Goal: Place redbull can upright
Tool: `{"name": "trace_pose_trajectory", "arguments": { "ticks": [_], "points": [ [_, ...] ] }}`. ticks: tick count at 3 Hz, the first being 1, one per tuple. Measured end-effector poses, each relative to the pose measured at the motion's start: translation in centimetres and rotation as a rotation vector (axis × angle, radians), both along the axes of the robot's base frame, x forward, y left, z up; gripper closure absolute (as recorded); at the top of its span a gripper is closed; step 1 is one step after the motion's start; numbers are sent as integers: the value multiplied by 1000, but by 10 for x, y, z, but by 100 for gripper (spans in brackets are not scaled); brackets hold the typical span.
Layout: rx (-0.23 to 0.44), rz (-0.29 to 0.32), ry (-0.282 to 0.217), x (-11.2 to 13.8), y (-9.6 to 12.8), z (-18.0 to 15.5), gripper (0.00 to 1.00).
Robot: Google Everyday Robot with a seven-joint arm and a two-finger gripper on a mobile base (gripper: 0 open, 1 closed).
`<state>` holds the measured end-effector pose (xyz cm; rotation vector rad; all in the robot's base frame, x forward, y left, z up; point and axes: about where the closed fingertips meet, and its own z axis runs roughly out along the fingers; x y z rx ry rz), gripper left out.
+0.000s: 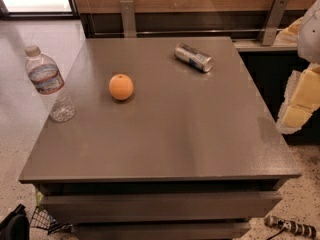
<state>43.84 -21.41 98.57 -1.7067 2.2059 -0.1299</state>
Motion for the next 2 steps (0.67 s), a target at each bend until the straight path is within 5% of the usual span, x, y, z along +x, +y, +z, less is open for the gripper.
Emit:
{"name": "trace_pose_trajectory", "arguments": {
  "ticks": [1, 2],
  "points": [
    [0, 0, 0, 0, 0, 0, 0],
    [5, -42, -40, 27, -1, 10, 0]
  ]
}}
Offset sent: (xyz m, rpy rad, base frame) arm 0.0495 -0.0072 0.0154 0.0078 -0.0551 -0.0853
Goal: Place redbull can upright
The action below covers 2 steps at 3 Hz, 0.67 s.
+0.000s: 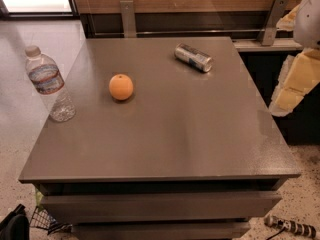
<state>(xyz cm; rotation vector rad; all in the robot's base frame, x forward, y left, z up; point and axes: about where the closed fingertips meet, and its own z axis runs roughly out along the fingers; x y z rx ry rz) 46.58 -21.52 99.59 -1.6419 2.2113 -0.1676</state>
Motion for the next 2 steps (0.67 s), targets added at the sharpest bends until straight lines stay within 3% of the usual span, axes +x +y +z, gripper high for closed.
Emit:
{"name": "trace_pose_trajectory", "arguments": {
  "ticks": [1, 2],
  "points": [
    [43, -67, -72, 54, 16, 5, 0],
    [122, -133, -157, 129, 52, 14, 0]
  ]
}}
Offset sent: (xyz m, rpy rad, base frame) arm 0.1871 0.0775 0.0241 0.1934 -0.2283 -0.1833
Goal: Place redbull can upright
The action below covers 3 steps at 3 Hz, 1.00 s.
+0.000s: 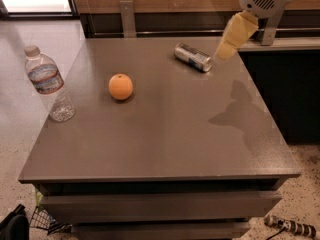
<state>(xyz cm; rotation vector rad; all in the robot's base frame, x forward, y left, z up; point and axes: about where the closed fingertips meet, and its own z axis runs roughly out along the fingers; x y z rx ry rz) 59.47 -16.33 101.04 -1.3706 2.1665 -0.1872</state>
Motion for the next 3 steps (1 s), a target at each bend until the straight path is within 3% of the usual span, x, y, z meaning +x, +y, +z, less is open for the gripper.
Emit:
{"name": "trace_pose_trajectory", "arguments": {
  "ticks": [1, 2, 3],
  "points": [
    [33, -28, -31, 42, 23, 4, 0],
    [54, -36, -37, 67, 32, 8, 0],
    [23, -87, 22, 96, 35, 4, 0]
  ]
}}
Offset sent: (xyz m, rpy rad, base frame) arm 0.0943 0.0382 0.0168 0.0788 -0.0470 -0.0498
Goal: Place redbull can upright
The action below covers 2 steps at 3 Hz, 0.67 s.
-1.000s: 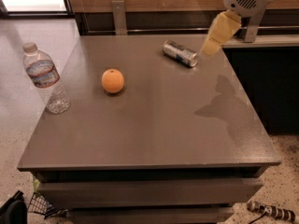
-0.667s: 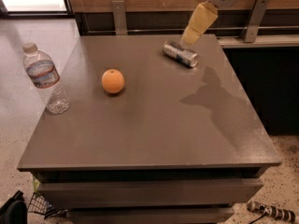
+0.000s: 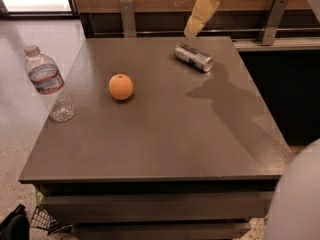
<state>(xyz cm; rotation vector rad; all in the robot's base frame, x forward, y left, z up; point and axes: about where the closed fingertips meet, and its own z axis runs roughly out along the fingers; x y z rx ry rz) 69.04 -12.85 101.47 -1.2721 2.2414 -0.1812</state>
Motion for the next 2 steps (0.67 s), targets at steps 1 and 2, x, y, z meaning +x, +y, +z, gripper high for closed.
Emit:
{"name": "trace_pose_trajectory", "arguments": {
  "ticks": [1, 2],
  "points": [
    [-32, -22, 53, 15, 5, -5, 0],
    [-79, -77, 121, 32, 9, -26, 0]
  ]
}}
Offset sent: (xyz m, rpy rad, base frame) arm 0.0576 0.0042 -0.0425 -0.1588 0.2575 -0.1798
